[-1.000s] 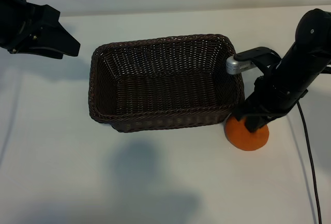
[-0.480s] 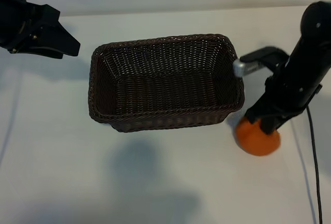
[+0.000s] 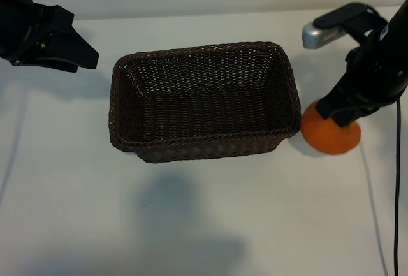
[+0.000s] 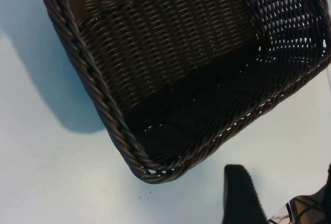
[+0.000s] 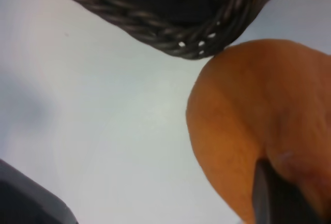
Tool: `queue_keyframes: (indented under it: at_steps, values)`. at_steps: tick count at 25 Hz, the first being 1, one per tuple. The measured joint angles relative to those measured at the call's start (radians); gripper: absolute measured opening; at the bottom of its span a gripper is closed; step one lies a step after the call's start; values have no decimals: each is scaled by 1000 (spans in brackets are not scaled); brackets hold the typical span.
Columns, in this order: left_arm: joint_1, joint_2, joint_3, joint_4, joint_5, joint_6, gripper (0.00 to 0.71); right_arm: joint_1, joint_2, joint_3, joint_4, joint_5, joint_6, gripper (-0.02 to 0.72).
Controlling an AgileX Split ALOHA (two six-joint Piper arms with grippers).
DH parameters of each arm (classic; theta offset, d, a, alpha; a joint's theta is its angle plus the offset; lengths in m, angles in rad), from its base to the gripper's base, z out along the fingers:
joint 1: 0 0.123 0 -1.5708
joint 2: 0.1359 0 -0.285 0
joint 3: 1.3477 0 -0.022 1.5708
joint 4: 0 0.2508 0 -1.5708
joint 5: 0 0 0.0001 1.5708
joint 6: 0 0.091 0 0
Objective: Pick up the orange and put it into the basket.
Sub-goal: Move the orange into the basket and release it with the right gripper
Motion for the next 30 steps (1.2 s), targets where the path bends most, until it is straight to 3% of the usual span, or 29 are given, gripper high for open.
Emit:
queue_keyframes:
  at_steps: [16,22,30]
  values:
    - [0,0,0,-1,0,3,425,0,-1,-36,-15,62,28,63]
    - [0,0,0,-2,0,3,425,0,-1,-136,-15,109,43,63]
    - [0,0,0,-2,0,3,425,0,-1,-193,25,112,45,63]
